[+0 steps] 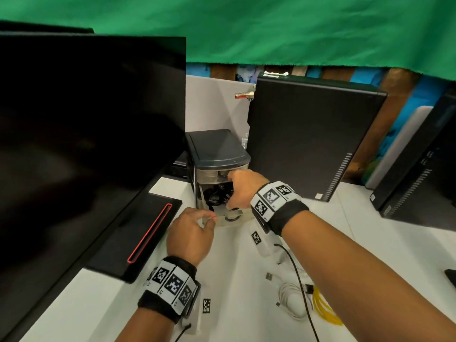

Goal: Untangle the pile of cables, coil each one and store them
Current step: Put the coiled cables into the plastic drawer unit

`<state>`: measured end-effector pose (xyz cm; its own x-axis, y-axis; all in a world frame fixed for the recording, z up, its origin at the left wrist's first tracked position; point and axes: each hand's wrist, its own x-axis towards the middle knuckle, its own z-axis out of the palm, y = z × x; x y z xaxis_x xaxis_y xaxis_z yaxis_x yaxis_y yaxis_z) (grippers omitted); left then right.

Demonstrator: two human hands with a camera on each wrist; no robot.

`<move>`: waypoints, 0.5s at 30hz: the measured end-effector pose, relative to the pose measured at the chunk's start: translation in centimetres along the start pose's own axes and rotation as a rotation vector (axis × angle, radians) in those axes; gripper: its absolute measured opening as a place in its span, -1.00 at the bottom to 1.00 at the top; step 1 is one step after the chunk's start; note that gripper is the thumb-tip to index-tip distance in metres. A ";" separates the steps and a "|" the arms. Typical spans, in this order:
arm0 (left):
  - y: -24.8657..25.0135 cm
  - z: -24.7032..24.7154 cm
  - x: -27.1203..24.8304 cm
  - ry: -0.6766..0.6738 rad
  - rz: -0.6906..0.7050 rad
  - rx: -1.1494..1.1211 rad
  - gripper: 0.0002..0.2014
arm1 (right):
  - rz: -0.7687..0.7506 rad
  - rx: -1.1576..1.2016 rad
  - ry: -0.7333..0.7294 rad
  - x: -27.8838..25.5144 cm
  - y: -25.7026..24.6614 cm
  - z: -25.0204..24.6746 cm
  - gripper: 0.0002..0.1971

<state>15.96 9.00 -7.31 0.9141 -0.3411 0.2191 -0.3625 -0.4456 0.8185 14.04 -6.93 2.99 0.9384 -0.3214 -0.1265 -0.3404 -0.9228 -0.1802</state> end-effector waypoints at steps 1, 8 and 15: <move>0.0 0.0 0.0 -0.005 -0.003 0.001 -0.91 | -0.012 -0.007 0.018 -0.1 0.0 0.1 -0.46; 0.3 -0.1 -0.1 -0.003 -0.021 0.002 -0.92 | 0.056 0.110 0.147 -1.6 2.5 0.0 -0.88; 0.3 0.2 0.1 -0.003 -0.028 -0.004 -0.90 | -0.077 0.301 0.196 -3.0 6.1 1.5 -0.77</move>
<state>15.88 8.63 -7.17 0.9235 -0.3309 0.1941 -0.3357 -0.4520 0.8265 9.08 -11.30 0.81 0.9454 -0.3153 0.0830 -0.2432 -0.8516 -0.4644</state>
